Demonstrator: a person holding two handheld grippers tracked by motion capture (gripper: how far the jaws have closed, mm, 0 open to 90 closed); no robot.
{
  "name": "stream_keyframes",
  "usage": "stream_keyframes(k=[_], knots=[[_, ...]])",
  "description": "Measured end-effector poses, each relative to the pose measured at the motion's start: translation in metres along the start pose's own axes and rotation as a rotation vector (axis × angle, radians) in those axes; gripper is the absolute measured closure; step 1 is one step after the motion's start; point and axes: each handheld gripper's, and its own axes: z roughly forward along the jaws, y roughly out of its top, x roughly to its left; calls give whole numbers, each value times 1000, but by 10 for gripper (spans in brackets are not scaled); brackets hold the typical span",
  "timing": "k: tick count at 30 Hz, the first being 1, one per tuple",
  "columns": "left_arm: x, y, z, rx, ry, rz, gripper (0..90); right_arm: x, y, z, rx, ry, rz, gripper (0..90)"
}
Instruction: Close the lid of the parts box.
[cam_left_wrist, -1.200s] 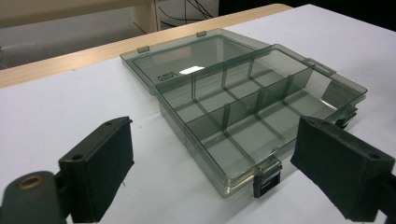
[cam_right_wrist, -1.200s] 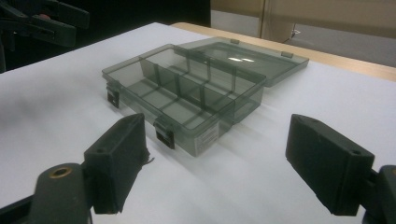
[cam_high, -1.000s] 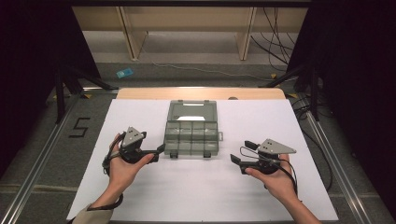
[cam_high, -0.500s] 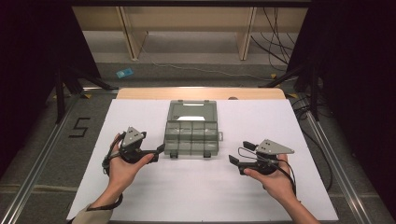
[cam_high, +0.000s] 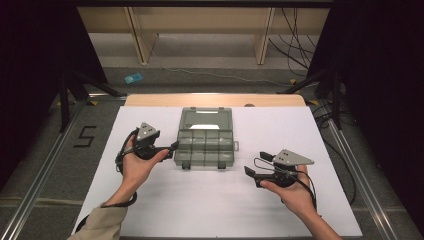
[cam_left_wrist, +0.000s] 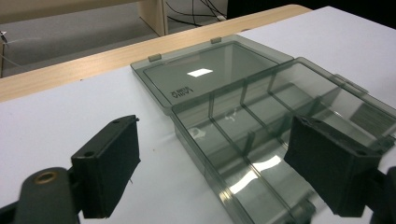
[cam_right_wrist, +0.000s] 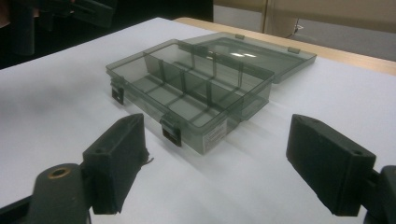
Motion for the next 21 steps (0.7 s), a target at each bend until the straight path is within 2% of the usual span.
stream_keyframes(k=[1, 2, 6, 7, 8, 9, 10, 13, 15, 17, 18, 21], knots=[[1, 2, 3, 0, -2, -1, 173, 0, 0, 0, -1, 2, -1, 207], [1, 5, 6, 4, 1, -1, 181, -1, 0, 0, -12, -12, -25, 207], [5, 14, 19, 13, 0, -9, 190, -1, 0, 0, -11, -12, -23, 206], [6, 15, 21, 16, 0, -14, 192, 0, 0, 1, -19, 0, -5, 206], [8, 18, 26, 24, 1, -19, 196, 0, 0, -1, 10, 2, 1, 206], [10, 20, 29, 35, 3, -12, 196, 0, 0, -1, 10, 2, 1, 206], [12, 23, 36, 33, 6, -28, 200, 0, 0, 0, 7, 1, -4, 206], [15, 26, 41, 39, 14, -35, 205, -1, -1, 1, -9, -12, -22, 206], [17, 29, 46, 47, 19, -33, 213, -2, -1, 2, -26, -6, -21, 206], [19, 32, 51, 65, 23, -23, 215, -2, -2, 2, -16, -11, -19, 206], [20, 33, 53, 66, 25, -19, 219, -1, -2, 1, -4, -2, -3, 206], [22, 36, 60, 72, 29, -27, 231, -3, -1, 1, -4, -13, -15, 206]])
